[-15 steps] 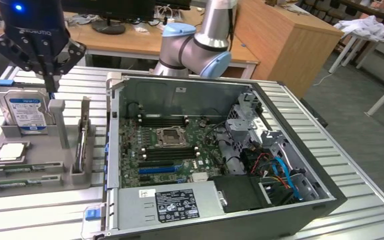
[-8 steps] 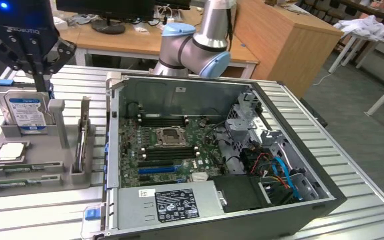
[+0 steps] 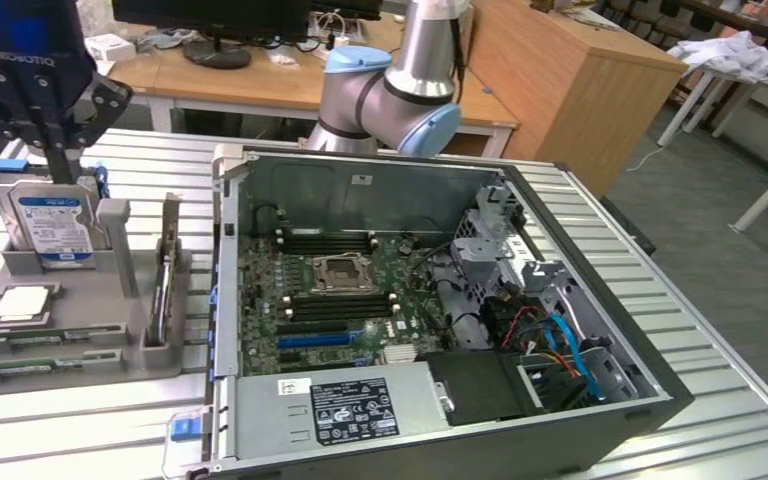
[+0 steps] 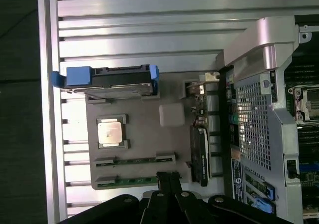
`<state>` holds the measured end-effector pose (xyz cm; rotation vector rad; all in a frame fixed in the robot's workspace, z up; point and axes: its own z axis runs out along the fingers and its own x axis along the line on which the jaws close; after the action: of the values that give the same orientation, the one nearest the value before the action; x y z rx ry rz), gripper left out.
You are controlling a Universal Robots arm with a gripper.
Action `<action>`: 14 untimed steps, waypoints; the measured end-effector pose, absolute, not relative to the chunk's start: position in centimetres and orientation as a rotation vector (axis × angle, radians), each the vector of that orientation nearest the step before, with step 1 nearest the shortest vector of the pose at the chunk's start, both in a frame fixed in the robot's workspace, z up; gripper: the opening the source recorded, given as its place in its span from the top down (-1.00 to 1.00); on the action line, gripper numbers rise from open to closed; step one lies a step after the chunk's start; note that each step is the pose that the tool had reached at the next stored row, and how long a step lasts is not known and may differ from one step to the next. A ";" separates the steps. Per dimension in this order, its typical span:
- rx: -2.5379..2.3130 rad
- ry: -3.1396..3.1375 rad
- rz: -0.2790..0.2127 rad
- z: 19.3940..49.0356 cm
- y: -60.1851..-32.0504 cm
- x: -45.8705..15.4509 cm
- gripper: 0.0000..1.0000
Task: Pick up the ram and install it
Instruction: 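Reach for the ram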
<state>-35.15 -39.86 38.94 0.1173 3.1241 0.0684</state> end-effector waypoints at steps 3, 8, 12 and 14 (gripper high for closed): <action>0.117 3.125 0.068 38.9 -39.9 -35.7 0.79; 0.117 3.126 0.068 38.9 -39.9 -36.7 0.79; 0.118 3.128 0.068 38.9 -39.9 -37.4 0.79; 0.118 3.129 0.068 38.9 -39.9 -37.7 0.79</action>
<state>-37.69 -39.86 38.87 0.1176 3.1294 0.0683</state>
